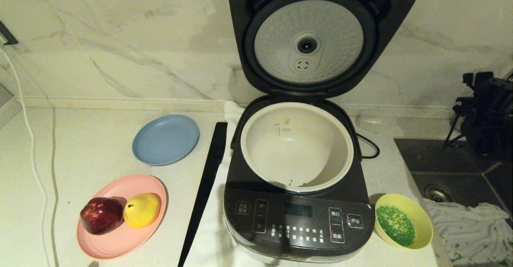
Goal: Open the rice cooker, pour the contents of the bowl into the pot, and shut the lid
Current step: Turn on the tap
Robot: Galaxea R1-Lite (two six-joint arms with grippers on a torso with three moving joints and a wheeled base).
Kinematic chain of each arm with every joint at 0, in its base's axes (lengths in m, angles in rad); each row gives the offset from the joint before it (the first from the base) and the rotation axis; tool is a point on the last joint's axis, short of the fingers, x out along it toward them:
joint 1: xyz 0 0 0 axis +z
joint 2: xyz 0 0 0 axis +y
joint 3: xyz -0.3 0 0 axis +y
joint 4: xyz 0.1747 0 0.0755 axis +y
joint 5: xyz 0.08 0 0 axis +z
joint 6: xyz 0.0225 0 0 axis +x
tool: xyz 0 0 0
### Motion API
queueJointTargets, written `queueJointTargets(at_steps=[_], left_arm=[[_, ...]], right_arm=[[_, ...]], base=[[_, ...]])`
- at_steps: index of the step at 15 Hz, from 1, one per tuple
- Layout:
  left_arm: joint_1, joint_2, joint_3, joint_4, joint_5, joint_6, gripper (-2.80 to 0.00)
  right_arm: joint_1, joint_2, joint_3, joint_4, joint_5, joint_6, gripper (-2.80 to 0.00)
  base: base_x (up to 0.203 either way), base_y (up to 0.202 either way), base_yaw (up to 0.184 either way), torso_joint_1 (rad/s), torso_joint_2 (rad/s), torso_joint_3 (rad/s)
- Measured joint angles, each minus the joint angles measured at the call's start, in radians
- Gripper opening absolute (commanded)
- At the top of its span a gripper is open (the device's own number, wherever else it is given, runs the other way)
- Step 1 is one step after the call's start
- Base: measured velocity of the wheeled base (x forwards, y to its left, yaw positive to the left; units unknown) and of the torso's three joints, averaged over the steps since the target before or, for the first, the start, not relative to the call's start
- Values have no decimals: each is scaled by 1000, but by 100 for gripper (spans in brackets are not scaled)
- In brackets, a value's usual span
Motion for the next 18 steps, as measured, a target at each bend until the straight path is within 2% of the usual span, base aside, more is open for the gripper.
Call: queueJointTargets(at_steps=[5, 7, 11, 14, 15, 18], left_arm=[[0, 0, 0, 0, 0, 0, -280], [0, 0, 0, 0, 0, 0, -280], [0, 0, 0, 0, 0, 0, -280], [0, 0, 0, 0, 0, 0, -280], [0, 0, 0, 0, 0, 0, -280], [0, 0, 0, 0, 0, 0, -280]], right_arm=[[-1, 45, -96, 105, 10, 4, -280], [-2, 56, -155, 201, 17, 24, -280], [2, 63, -321, 467, 36, 149, -280], [0, 72, -453, 683, 80, 253, -280], [0, 75, -470, 717, 92, 262, -280], [-1, 85, -486, 704, 95, 264, -280]], base=[[0, 0, 0, 0, 0, 0], [0, 0, 0, 0, 0, 0], [0, 0, 0, 0, 0, 0], [0, 0, 0, 0, 0, 0], [0, 0, 0, 0, 0, 0], [0, 0, 0, 0, 0, 0]])
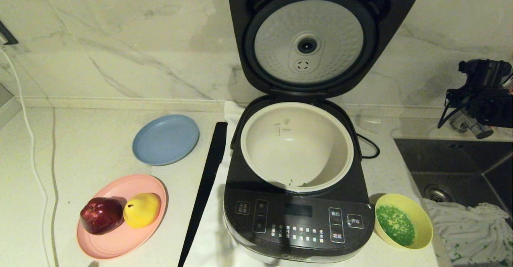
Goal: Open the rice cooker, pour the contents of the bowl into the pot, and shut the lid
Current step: Turn on the tap
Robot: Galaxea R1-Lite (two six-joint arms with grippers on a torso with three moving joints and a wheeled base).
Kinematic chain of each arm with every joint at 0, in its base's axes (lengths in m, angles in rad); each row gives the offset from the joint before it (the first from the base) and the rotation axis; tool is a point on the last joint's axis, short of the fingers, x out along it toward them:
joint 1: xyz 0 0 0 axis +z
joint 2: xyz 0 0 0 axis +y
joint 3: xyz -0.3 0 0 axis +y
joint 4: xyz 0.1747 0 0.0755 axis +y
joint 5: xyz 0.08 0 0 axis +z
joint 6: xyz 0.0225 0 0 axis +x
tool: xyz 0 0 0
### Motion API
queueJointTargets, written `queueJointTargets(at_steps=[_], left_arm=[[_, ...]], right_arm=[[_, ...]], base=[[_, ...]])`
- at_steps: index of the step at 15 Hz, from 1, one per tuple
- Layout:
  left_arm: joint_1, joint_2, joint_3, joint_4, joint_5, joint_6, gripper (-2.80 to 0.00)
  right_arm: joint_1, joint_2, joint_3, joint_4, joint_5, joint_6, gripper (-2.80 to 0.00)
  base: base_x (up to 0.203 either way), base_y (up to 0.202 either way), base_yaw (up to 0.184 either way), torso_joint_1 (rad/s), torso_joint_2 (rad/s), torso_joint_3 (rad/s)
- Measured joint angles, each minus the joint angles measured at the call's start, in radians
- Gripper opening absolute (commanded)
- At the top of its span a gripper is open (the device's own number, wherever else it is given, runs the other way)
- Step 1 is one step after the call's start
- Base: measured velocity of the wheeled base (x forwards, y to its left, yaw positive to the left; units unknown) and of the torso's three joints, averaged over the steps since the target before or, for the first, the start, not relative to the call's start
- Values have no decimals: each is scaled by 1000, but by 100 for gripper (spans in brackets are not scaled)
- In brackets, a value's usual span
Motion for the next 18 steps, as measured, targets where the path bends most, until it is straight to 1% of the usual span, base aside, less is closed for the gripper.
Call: queueJointTargets(at_steps=[8, 18], left_arm=[[0, 0, 0, 0, 1, 0, -280], [0, 0, 0, 0, 0, 0, -280]], right_arm=[[-34, 5, -1, -17, -1, -4, -280], [-39, 21, 10, -15, 2, 6, -280]], base=[[0, 0, 0, 0, 0, 0], [0, 0, 0, 0, 0, 0]])
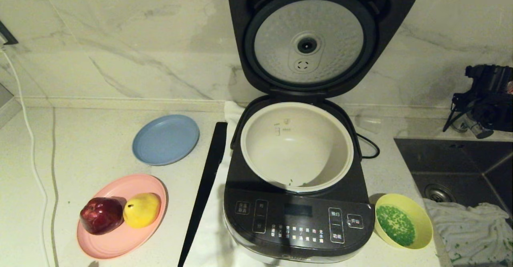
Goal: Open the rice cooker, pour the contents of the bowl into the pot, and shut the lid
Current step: Turn on the tap
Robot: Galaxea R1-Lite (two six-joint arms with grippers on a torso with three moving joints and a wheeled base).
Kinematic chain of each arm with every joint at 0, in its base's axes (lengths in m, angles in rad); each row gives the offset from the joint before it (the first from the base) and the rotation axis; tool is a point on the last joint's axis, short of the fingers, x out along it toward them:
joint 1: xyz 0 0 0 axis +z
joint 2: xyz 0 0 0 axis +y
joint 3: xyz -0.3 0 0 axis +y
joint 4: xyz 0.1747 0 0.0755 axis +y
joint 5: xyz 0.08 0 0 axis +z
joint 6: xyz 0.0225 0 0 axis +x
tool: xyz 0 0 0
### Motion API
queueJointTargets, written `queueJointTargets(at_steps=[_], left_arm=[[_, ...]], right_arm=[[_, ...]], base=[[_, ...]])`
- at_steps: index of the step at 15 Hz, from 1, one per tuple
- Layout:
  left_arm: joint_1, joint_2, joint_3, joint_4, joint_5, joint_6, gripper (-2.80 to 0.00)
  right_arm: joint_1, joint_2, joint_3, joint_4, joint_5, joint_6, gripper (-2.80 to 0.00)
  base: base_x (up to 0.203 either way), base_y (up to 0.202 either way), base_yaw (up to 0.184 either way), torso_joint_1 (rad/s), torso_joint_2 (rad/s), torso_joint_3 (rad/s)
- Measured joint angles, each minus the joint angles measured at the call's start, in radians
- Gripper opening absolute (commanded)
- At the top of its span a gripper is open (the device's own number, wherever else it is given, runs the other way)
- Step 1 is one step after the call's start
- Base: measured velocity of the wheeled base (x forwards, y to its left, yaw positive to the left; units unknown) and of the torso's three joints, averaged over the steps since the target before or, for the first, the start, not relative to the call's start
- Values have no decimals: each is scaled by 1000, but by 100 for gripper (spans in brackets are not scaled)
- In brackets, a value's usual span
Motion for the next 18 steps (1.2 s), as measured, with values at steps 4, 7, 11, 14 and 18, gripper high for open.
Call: queueJointTargets(at_steps=[4, 7, 11, 14, 18], left_arm=[[0, 0, 0, 0, 0, 0, -280], [0, 0, 0, 0, 0, 0, -280], [0, 0, 0, 0, 0, 0, -280], [0, 0, 0, 0, 1, 0, -280], [0, 0, 0, 0, 0, 0, -280]], right_arm=[[0, 10, 5, -1, 0, 1, -280], [-3, 14, 21, -3, -1, 6, -280], [-7, -2, 76, -33, -5, 3, -280], [-7, -37, 161, -78, -4, -3, -280], [-8, -75, 249, -119, -10, -10, -280]], base=[[0, 0, 0, 0, 0, 0], [0, 0, 0, 0, 0, 0], [0, 0, 0, 0, 0, 0], [0, 0, 0, 0, 0, 0], [0, 0, 0, 0, 0, 0]])
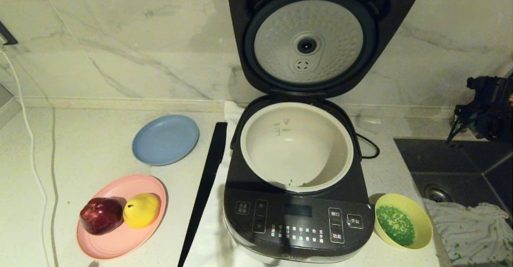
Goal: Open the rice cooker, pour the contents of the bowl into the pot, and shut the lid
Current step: Turn on the tap
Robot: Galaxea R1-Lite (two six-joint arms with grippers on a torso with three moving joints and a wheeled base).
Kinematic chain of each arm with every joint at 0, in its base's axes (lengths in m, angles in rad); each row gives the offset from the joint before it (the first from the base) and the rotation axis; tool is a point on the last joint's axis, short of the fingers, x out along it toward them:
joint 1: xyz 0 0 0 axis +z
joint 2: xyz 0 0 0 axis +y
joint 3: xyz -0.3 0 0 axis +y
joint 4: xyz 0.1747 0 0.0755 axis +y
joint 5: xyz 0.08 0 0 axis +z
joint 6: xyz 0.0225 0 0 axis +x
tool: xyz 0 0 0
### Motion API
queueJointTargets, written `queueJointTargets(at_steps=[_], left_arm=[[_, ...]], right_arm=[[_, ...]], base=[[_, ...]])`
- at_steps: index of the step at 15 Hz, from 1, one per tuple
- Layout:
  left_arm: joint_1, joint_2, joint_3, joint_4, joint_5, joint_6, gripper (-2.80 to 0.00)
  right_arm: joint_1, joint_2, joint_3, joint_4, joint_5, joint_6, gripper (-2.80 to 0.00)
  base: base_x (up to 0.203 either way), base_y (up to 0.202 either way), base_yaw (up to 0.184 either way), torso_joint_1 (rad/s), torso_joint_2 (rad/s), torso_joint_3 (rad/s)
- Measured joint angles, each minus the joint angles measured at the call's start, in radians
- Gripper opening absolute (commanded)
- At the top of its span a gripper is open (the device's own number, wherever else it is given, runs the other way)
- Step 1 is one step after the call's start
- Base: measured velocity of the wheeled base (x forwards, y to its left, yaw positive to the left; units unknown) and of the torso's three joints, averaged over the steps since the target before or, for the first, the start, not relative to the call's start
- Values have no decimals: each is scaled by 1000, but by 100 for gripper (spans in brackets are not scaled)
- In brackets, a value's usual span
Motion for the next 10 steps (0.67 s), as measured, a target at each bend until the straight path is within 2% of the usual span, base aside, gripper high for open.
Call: queueJointTargets(at_steps=[6, 10], left_arm=[[0, 0, 0, 0, 0, -1, -280], [0, 0, 0, 0, 0, 0, -280]], right_arm=[[1, -43, 103, -47, 1, 1, -280], [3, -59, 126, -55, 2, 2, -280]], base=[[0, 0, 0, 0, 0, 0], [0, 0, 0, 0, 0, 0]])
